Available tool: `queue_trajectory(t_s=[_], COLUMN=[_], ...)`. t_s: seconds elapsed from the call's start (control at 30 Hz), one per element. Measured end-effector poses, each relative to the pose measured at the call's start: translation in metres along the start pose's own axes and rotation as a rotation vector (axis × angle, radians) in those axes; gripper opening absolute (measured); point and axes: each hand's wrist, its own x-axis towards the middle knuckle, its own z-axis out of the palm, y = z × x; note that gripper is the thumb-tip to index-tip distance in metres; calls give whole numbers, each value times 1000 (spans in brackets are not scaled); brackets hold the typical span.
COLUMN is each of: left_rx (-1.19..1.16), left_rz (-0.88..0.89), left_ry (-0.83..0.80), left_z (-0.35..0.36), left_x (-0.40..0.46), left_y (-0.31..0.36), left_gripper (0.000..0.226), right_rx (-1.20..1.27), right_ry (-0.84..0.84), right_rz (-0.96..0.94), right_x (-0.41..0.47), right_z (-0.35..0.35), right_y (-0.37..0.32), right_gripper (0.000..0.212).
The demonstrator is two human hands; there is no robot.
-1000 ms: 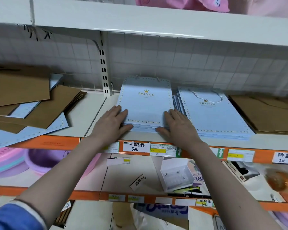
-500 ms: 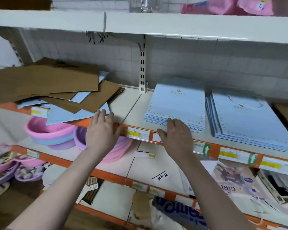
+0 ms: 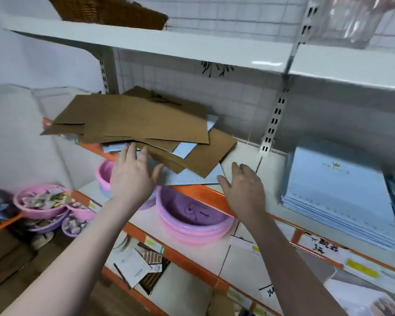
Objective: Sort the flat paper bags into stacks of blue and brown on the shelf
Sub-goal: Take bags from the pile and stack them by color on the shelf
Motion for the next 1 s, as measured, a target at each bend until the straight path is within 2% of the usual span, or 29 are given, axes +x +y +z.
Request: queue_trajectory(t_s=[0.17,0.33,0.73,1.0], left_rx=[32,34,40,-81], left_rz=[27,67,-42,-152], left_ry=[8,-64,-308,-228], left_z=[6,13,45,44], left_x=[68,129,181,201], left_y=[-72,-107,-126,-111], left_gripper=[54,63,69,68], right_rx=[-36,-40,-113,-170], right_ry=[4,21,-153,-99], right_rz=[34,102,207,448], right_x=[64,118,168,181], right_z=[31,48,72,81], right_y=[-63,-98,-103,-99], right_gripper=[50,49,57,95])
